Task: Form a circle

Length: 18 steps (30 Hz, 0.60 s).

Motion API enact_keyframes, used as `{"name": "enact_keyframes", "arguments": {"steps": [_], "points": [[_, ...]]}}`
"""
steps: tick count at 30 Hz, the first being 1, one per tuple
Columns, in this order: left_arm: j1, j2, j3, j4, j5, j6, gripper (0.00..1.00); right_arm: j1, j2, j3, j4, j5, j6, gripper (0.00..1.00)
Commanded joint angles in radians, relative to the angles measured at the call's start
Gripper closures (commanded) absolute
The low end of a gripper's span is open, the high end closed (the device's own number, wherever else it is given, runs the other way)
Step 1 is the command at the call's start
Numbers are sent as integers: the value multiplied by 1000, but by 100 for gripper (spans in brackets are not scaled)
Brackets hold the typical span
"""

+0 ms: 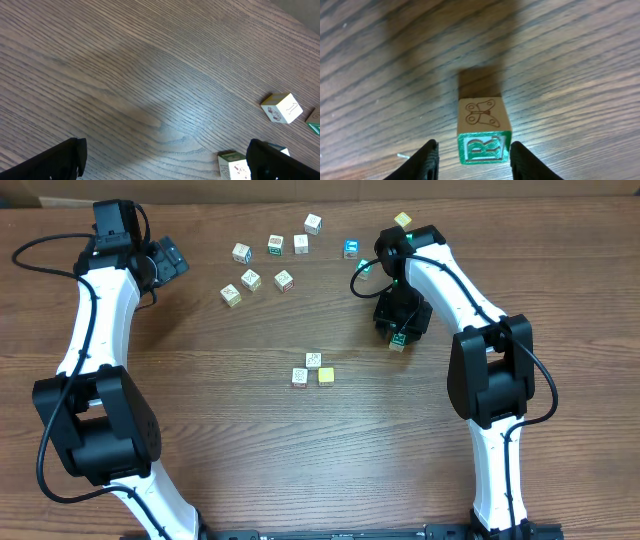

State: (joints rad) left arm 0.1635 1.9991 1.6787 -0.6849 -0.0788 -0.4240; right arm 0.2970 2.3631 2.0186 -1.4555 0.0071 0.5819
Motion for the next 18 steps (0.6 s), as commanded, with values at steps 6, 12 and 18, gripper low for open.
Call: {"name": "enact_keyframes", "arguments": {"steps": [6, 12, 18], "points": [[-7, -11, 11, 2, 1, -3, 0, 3, 2, -5, 2, 30, 44, 65], [-7, -11, 11, 2, 1, -3, 1, 3, 2, -5, -15, 45, 43, 54], [-7, -11, 11, 2, 1, -3, 0, 3, 2, -5, -15, 63, 43, 58]]}}
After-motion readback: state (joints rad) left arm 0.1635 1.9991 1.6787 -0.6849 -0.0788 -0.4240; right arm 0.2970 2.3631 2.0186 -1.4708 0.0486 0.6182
